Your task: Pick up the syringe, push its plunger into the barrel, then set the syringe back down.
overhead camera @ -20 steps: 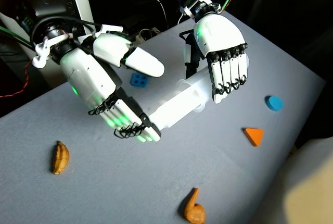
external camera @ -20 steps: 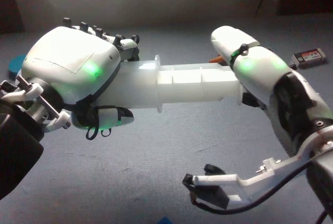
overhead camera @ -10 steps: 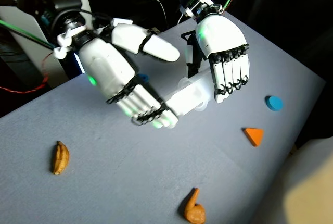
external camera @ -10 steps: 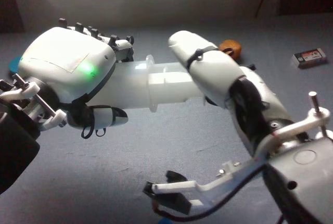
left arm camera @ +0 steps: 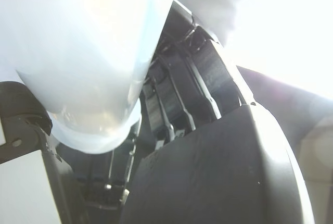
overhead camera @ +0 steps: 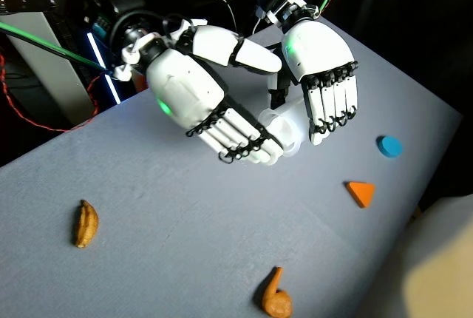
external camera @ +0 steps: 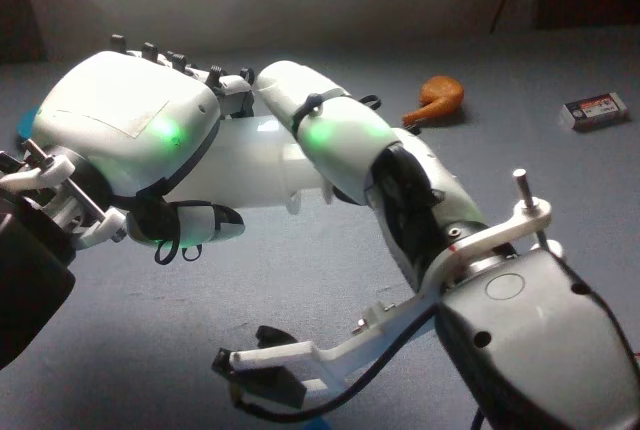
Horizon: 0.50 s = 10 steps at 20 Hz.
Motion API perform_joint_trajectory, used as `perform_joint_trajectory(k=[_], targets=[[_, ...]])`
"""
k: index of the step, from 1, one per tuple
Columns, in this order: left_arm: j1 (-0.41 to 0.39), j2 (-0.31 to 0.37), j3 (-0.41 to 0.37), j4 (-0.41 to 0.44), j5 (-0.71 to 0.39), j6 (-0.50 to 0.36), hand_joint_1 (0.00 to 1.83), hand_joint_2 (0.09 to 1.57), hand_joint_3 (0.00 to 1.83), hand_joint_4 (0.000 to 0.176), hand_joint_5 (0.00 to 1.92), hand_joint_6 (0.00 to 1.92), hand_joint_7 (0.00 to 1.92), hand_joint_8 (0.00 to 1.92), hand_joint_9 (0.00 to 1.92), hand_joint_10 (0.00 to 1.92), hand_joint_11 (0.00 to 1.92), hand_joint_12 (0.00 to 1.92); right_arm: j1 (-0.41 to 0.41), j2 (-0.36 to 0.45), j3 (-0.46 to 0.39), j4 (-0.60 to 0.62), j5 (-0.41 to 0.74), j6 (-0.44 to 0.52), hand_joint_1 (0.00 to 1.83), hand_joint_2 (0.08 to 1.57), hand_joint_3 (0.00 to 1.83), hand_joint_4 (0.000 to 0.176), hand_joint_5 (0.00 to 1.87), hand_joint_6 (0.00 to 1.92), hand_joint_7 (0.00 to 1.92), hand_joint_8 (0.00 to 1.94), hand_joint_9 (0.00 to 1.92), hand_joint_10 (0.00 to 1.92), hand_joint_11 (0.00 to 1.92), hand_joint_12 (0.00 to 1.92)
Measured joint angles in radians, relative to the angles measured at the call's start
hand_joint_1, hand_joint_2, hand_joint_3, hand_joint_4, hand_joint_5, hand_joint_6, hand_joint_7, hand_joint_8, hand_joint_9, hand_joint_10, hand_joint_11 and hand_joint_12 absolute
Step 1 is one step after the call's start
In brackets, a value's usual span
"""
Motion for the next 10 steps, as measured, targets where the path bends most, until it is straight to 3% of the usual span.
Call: perform_joint_trajectory(k=[7,10], targets=[[-0.003,0.000,0.000,0.003,0.006,-0.002,1.37,1.12,0.00,0.000,0.93,0.92,1.02,1.02,0.83,1.27,0.65,1.24,-0.001,0.013,0.002,-0.003,-0.023,0.006,0.00,1.12,0.00,0.054,0.12,0.01,0.16,0.00,0.13,0.01,0.00,0.67],[-0.007,-0.006,0.000,0.033,0.010,-0.011,1.37,1.12,0.00,0.000,0.93,0.92,1.01,1.02,0.84,1.27,0.67,1.25,-0.008,0.080,-0.046,-0.027,-0.049,0.006,0.00,1.12,0.00,0.054,0.11,0.00,0.17,0.00,0.14,0.01,0.00,0.68]])
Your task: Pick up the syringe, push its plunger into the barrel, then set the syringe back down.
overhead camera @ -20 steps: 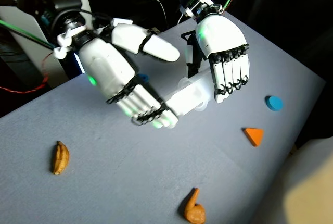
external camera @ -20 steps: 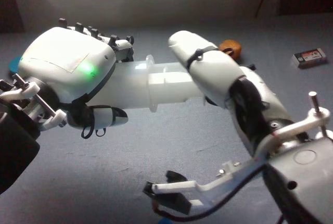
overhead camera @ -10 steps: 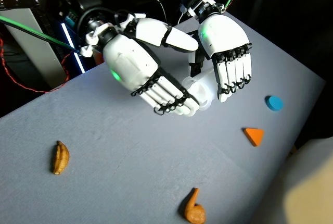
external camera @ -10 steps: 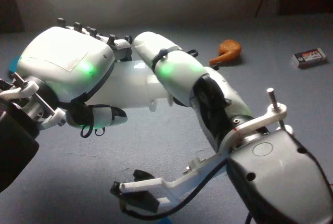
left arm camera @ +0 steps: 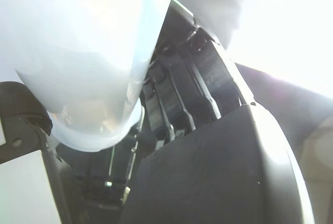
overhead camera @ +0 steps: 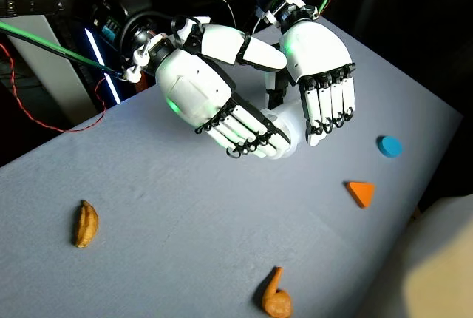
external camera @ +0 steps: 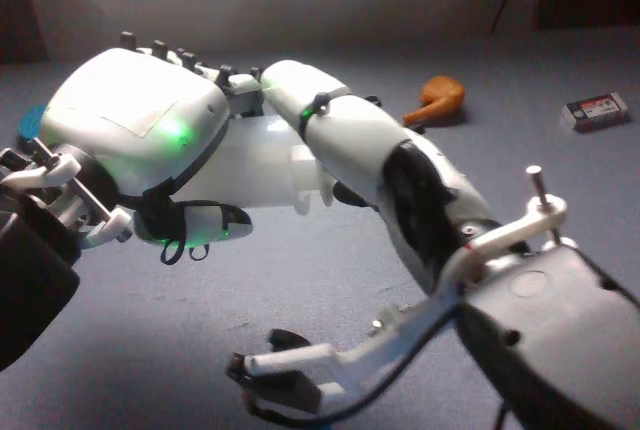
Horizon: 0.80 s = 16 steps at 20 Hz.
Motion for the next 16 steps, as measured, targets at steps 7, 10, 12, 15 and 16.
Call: perform_joint_trajectory(k=[7,10,12,15,16], targets=[[0.037,-0.055,0.024,0.045,0.012,-0.010,1.37,1.12,0.00,0.000,0.92,0.93,1.01,1.04,0.84,1.27,0.68,1.26,-0.036,0.214,-0.145,-0.094,-0.044,-0.002,0.00,1.12,0.00,0.056,0.10,0.00,0.16,0.00,0.12,0.00,0.00,0.69],[0.060,-0.059,0.033,0.036,0.025,-0.002,1.37,1.12,0.00,0.000,0.93,0.94,0.99,1.04,0.85,1.27,0.67,1.25,-0.056,0.286,-0.172,-0.092,-0.030,-0.023,0.00,1.12,0.00,0.056,0.10,0.00,0.15,0.00,0.11,0.00,0.00,0.63],[0.060,-0.071,0.047,0.039,0.027,0.008,1.37,1.12,0.00,0.000,0.92,0.94,1.00,1.04,0.84,1.27,0.67,1.25,-0.078,0.332,-0.184,-0.106,-0.039,-0.084,0.00,1.12,0.00,0.057,0.08,0.00,0.13,0.00,0.09,0.00,0.00,0.56],[0.070,-0.094,0.058,0.043,0.057,0.010,1.37,1.12,0.00,0.000,0.93,0.93,0.99,1.04,0.85,1.27,0.68,1.26,-0.117,0.362,-0.187,-0.195,-0.065,-0.157,0.00,1.12,0.00,0.056,0.07,0.00,0.13,0.00,0.11,0.01,0.00,0.64],[0.071,-0.101,0.059,0.041,0.069,0.019,1.37,1.12,0.00,0.000,0.93,0.93,0.99,1.04,0.85,1.27,0.68,1.26,-0.117,0.369,-0.187,-0.202,-0.087,-0.223,0.00,1.12,0.00,0.056,0.08,0.00,0.14,0.00,0.12,0.01,0.00,0.68]])
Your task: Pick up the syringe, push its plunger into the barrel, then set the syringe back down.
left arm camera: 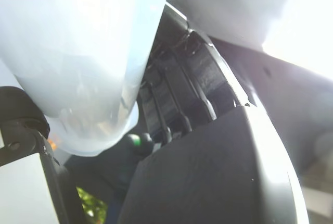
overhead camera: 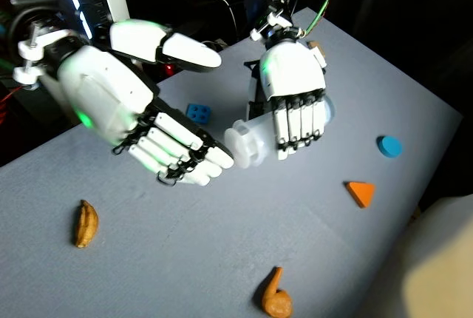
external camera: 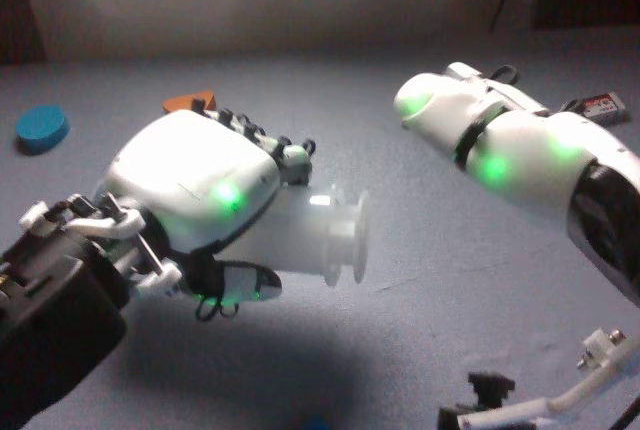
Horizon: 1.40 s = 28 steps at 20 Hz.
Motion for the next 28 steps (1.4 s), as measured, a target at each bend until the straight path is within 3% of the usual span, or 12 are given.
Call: perform_joint_trajectory(k=[1,6,9,10,13,21,23,24,25,26,27,28], targets=[[0.002,-0.012,0.007,0.001,0.023,0.014,1.37,1.12,0.00,0.000,0.93,0.93,0.99,1.04,0.85,1.27,0.67,1.25,-0.002,0.011,0.000,-0.003,-0.027,-0.069,0.00,1.12,0.00,0.056,0.08,0.01,0.14,0.00,0.12,0.01,0.00,0.69],[0.002,-0.075,0.056,0.003,0.098,0.020,1.37,1.12,0.00,0.000,0.93,0.92,1.00,1.04,0.84,1.27,0.65,1.24,-0.026,0.030,0.007,-0.014,-0.043,-0.165,0.00,1.13,0.00,0.056,0.09,0.00,0.15,0.00,0.12,0.00,0.00,0.63],[-0.012,-0.097,0.084,0.004,0.136,0.021,1.37,1.12,0.00,0.000,0.93,0.92,1.00,1.04,0.84,1.27,0.66,1.24,-0.043,0.029,0.004,-0.037,-0.019,-0.471,0.00,1.13,0.00,0.055,0.10,0.01,0.16,0.01,0.12,0.00,0.00,0.63],[-0.025,-0.100,0.090,-0.043,0.143,0.051,1.37,1.12,0.00,0.000,0.93,0.92,1.00,1.04,0.84,1.27,0.65,1.24,-0.064,0.025,0.004,-0.028,0.013,-0.538,0.00,1.13,0.00,0.055,0.11,0.01,0.16,0.01,0.12,0.00,0.00,0.63],[-0.039,-0.100,0.099,-0.143,0.138,0.091,1.37,1.12,0.00,0.000,0.94,0.92,0.99,1.04,0.85,1.26,0.66,1.24,-0.064,0.023,0.005,-0.006,0.053,-0.570,0.00,1.12,0.00,0.055,0.10,0.01,0.17,0.01,0.13,0.00,0.00,0.63],[-0.047,-0.100,0.104,-0.153,0.153,0.093,1.37,1.13,0.00,0.000,0.91,0.96,1.01,1.02,0.83,1.28,0.63,1.29,-0.064,0.006,0.016,-0.046,0.080,-0.563,0.00,1.13,0.00,0.055,0.11,0.00,0.16,0.00,0.12,0.00,0.00,0.65],[-0.047,-0.100,0.103,-0.153,0.153,0.093,1.36,1.14,0.00,0.000,0.92,1.01,0.90,1.09,0.82,1.32,0.63,1.28,-0.064,0.004,0.017,-0.053,0.084,-0.560,0.00,1.13,0.00,0.055,0.11,0.00,0.15,0.00,0.11,0.00,0.00,0.61],[-0.047,-0.099,0.102,-0.153,0.154,0.093,1.23,1.16,0.00,0.000,0.92,1.03,0.87,1.19,0.77,0.95,0.62,1.25,-0.064,0.004,0.017,-0.056,0.084,-0.559,0.00,1.13,0.00,0.055,0.09,0.00,0.12,0.00,0.09,0.00,0.00,0.58],[-0.047,-0.099,0.102,-0.153,0.156,0.092,1.19,1.17,0.00,0.017,0.88,1.09,0.88,1.19,0.79,0.72,0.58,1.22,-0.064,0.004,0.019,-0.057,0.084,-0.559,0.00,1.13,0.00,0.055,0.09,0.00,0.12,0.00,0.09,0.00,0.00,0.57],[-0.048,-0.099,0.102,-0.153,0.158,0.092,1.08,1.18,0.00,0.000,0.85,1.17,0.84,0.60,0.78,0.52,0.53,1.15,-0.064,0.004,0.020,-0.056,0.085,-0.559,0.00,1.13,0.00,0.055,0.09,0.00,0.12,0.00,0.09,0.00,0.00,0.58],[-0.048,-0.099,0.101,-0.153,0.158,0.091,0.99,1.14,0.00,0.000,0.75,0.52,0.83,0.30,0.77,0.36,0.48,1.07,-0.064,0.004,0.020,-0.056,0.087,-0.559,0.00,1.13,0.00,0.054,0.10,0.01,0.15,0.01,0.11,0.01,0.00,0.64],[-0.048,-0.098,0.099,-0.154,0.158,0.091,0.94,1.11,0.00,0.000,0.77,0.21,0.86,0.13,0.78,0.20,0.45,0.99,-0.064,0.004,0.020,-0.057,0.087,-0.558,0.00,1.13,0.00,0.053,0.11,0.01,0.16,0.01,0.12,0.01,0.00,0.67]])
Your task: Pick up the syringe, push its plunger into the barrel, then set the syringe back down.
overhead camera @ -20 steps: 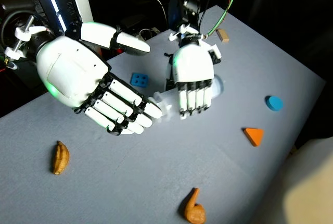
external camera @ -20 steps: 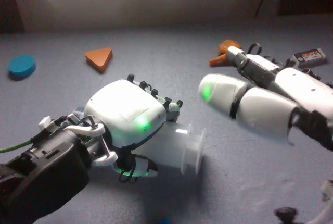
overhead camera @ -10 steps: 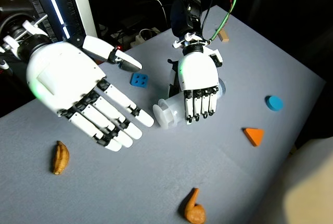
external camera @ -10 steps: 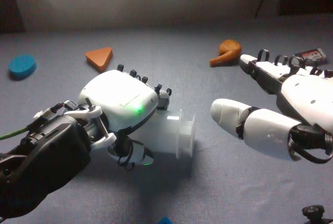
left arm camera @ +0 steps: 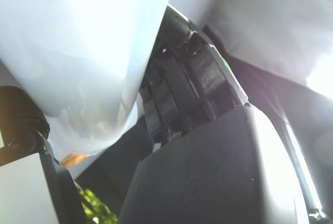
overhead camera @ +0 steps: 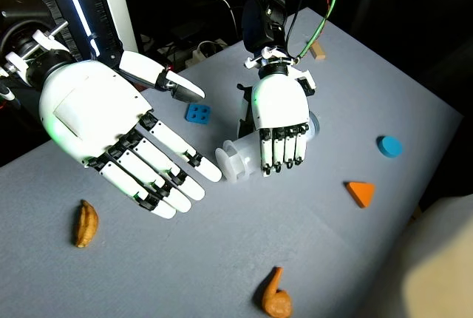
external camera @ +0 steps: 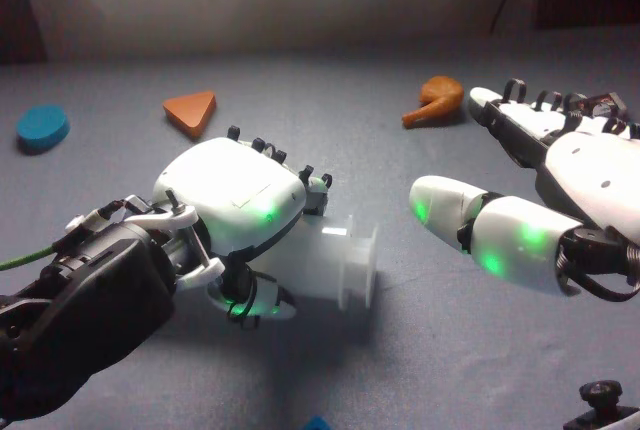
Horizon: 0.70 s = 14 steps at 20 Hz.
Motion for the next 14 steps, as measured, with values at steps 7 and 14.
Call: perform_joint_trajectory(k=[7,14], targets=[[-0.003,0.013,-0.002,0.004,-0.006,0.003,0.60,0.97,0.00,0.000,0.38,0.00,0.37,0.00,0.37,0.00,0.11,0.80,0.000,-0.001,0.006,-0.001,0.004,0.006,0.00,1.12,0.00,0.055,0.09,0.00,0.15,0.00,0.12,0.01,0.00,0.70],[-0.018,0.069,-0.047,0.006,-0.009,0.001,0.45,0.90,0.00,0.055,0.18,0.00,0.17,0.00,0.23,0.00,0.00,0.73,0.000,-0.003,0.006,-0.002,0.006,0.006,0.00,1.12,0.00,0.054,0.10,0.00,0.14,0.00,0.10,0.01,0.00,0.59]])
